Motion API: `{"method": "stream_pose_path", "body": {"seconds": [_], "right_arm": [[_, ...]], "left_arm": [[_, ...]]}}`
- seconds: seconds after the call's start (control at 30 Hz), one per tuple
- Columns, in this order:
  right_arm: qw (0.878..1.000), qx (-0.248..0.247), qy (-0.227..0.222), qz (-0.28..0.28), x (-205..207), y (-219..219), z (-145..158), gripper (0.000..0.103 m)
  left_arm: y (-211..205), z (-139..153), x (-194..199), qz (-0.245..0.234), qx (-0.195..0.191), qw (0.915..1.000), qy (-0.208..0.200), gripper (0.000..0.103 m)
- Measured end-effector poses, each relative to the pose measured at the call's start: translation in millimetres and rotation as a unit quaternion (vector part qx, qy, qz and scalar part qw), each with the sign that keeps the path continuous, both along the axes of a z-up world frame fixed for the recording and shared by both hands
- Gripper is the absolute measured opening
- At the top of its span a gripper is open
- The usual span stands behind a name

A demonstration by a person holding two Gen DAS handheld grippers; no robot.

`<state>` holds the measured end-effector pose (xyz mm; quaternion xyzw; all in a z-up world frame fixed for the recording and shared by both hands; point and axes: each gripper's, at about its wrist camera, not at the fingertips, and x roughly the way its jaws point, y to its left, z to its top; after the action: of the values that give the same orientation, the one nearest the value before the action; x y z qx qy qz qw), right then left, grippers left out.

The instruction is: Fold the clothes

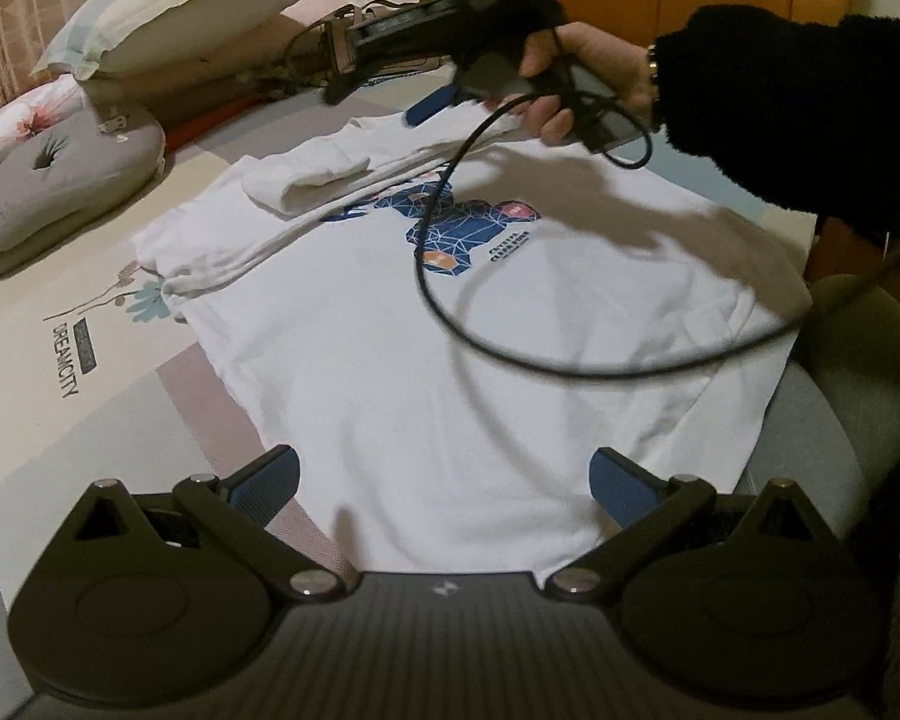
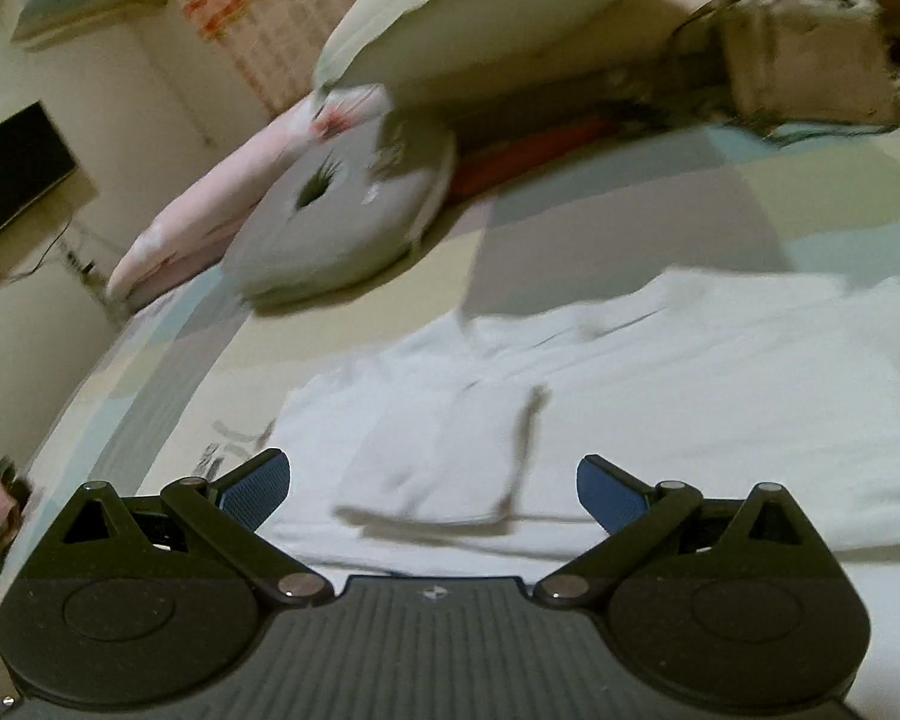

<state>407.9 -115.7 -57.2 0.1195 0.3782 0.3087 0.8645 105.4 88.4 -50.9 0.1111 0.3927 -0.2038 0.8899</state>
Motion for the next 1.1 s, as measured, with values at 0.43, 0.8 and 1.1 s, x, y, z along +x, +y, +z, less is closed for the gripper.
{"method": "stream_pose_path", "body": {"seconds": [0.43,0.8,1.1], "right_arm": [[0.991,-0.096,-0.069,-0.065,-22,-70,-11,0.103],[0.991,-0.087,-0.056,-0.079,1,-97,-50,0.103],[0.989,-0.053,-0.083,-0.111,-39,-110,-42,0.103]], "left_arm": [[-4,7,24,0.019,0.028,0.9994,-0.001,0.102],[-24,25,105,0.074,0.014,0.9972,-0.004,0.102],[-81,23,222,0.048,0.088,0.9942,-0.039,0.102]]}}
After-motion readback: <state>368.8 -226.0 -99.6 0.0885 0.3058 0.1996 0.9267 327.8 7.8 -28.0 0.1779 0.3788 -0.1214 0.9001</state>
